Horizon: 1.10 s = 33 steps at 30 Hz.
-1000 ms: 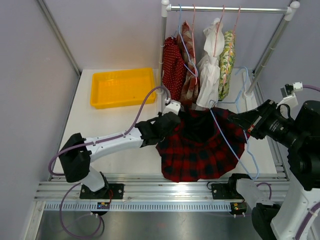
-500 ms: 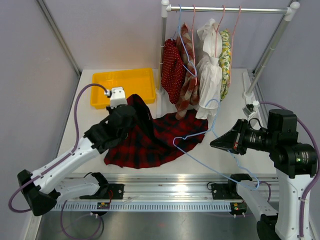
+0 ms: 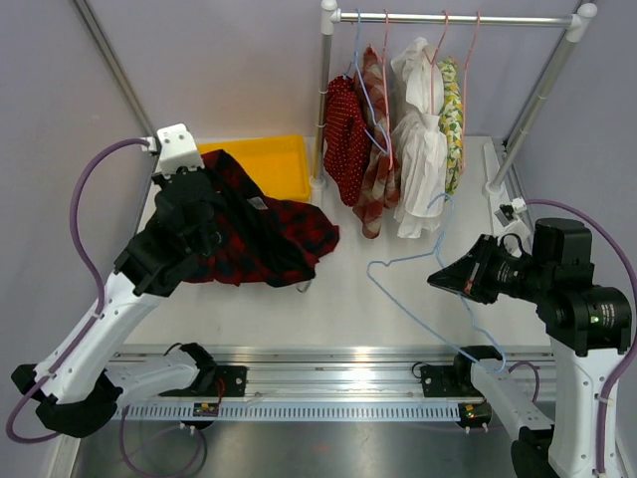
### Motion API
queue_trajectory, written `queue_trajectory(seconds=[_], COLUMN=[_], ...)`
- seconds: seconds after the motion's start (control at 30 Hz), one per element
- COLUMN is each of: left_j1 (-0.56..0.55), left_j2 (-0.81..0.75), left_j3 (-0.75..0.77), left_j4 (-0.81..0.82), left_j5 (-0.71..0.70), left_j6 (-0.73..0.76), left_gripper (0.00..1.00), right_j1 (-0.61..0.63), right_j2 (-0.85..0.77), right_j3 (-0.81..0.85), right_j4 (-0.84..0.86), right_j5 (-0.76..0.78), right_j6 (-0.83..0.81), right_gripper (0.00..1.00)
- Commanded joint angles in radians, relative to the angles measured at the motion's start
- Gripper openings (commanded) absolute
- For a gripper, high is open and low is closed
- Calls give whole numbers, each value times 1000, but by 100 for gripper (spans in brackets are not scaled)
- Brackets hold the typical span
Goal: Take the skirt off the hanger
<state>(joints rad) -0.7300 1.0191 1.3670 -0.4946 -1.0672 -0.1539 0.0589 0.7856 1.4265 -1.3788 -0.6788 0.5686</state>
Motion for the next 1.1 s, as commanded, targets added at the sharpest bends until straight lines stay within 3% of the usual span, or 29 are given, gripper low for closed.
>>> queue_trajectory(seconds=[0.0,0.2,0.4,0.67,0.77,0.93,1.07], left_j1=[72,240,268,322,342,389,420], left_j2=[-14,18,104,363,518,778,832], left_j3=[77,121,205,506,772,1073,1081], left_j4=[163,154,264,481,458,406,449], left_j5=[-135,7,202,432,454,484,504], left_j6=[175,177,194,319,349,372,372], left_gripper=[0,0,0,0,0,0,0], right_j1=[5,5,5,5,5,5,5], right_j2=[23,33,11,-46,-72,-94,-100], right_j3=[80,111,58,45,26,-23,-63], right_j4=[-258,-256,-166,1,63,121,139], right_j5=[105,102,107,119,139,151,163], right_j6=[-44,-55,-12,1,-7,-7,-4], right_gripper=[0,0,0,0,0,0,0])
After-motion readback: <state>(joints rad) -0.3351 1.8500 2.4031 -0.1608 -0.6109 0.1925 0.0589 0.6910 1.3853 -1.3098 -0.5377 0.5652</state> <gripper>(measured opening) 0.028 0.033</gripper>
